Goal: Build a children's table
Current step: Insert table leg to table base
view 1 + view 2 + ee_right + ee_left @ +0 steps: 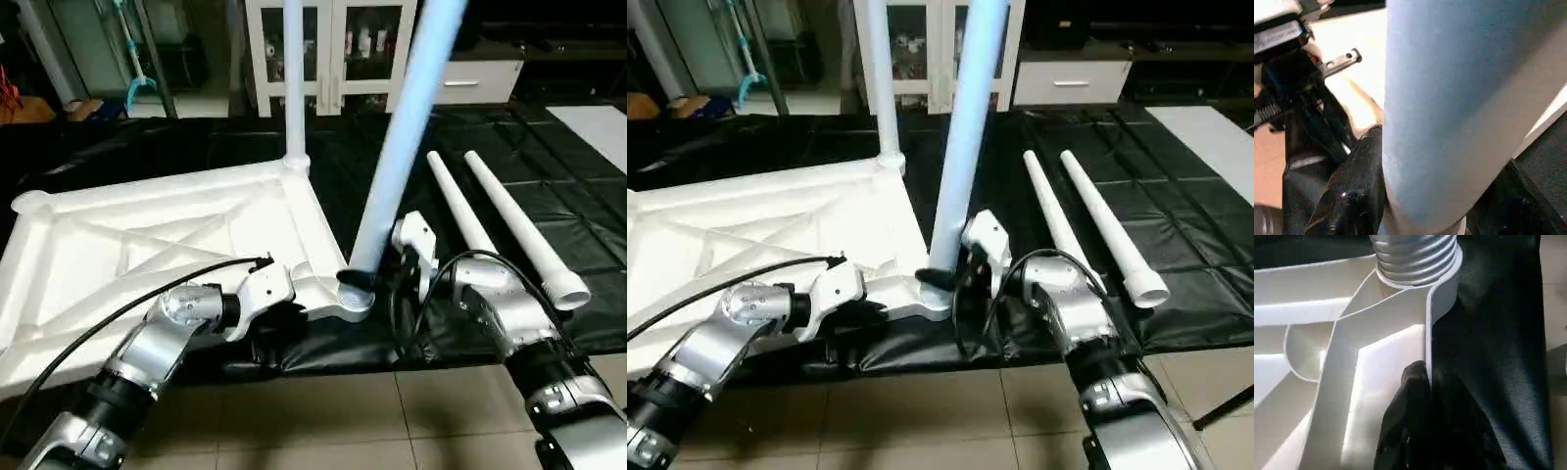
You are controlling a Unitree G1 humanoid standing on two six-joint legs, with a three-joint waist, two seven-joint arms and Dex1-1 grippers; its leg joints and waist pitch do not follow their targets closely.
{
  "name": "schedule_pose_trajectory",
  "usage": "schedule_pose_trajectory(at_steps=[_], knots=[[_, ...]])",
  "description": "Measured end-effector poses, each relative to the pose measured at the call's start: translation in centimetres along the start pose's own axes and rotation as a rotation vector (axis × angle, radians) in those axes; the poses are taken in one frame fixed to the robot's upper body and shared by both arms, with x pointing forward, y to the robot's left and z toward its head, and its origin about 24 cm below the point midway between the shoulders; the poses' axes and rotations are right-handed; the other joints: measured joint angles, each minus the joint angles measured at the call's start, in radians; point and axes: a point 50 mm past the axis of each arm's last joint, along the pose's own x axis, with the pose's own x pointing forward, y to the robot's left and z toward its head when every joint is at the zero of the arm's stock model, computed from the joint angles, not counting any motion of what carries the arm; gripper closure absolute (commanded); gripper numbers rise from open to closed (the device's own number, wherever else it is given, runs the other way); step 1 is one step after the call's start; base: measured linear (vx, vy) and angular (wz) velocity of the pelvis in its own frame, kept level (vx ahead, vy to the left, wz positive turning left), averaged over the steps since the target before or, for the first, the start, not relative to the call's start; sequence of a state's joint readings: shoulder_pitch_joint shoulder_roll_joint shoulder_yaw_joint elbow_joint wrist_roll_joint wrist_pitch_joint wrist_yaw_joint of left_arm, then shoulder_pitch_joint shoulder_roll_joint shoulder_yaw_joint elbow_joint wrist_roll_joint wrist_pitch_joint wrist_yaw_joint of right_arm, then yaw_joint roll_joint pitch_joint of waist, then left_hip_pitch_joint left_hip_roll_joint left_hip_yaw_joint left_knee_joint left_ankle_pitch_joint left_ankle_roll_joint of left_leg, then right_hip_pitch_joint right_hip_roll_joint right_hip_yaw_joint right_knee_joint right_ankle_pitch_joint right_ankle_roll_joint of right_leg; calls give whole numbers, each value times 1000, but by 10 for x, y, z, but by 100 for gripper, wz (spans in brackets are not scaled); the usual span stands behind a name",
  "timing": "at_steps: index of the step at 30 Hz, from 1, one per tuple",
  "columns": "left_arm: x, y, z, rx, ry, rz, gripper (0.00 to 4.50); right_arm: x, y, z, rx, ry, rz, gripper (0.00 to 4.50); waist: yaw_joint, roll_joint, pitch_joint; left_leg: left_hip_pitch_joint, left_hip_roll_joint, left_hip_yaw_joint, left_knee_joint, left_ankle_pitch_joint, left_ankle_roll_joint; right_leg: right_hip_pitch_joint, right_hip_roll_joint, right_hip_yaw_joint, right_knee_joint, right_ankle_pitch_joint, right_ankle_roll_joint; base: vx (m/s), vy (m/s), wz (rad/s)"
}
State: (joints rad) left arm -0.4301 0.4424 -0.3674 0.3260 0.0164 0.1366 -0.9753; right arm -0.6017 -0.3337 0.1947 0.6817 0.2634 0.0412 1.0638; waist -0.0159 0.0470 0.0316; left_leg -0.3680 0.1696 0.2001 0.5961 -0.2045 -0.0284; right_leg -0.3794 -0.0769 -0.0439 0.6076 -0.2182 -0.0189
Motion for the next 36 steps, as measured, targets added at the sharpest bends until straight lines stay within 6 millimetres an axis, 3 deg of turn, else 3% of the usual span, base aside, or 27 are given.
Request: schedule_pose_trajectory(at_steps=[11,22,27,32,36], knots=[[3,6,8,9,-18,29,450,0,-11,8,92,-31,-52,263,5,0,1,-7,1,1,1,1,0,-7,0,-1,0,4,-6,0,0,0],[6,6,9,8,-20,24,450,-1,-21,10,301,-60,-123,263,14,1,2,-7,2,2,2,1,0,-8,0,-2,1,4,-6,0,0,0],[7,6,9,5,-21,24,450,0,-20,11,275,-43,-120,263,15,1,2,-7,2,2,2,1,0,-8,1,-1,1,4,-6,0,0,0],[8,6,9,2,-20,22,450,4,-13,13,87,32,-88,263,17,0,1,-6,2,2,2,1,0,-7,1,-1,1,4,-6,0,0,0],[8,6,9,2,-21,19,450,4,-12,12,79,33,-86,263,18,0,1,-5,2,2,2,1,0,-6,0,-1,1,4,-6,0,0,0]])
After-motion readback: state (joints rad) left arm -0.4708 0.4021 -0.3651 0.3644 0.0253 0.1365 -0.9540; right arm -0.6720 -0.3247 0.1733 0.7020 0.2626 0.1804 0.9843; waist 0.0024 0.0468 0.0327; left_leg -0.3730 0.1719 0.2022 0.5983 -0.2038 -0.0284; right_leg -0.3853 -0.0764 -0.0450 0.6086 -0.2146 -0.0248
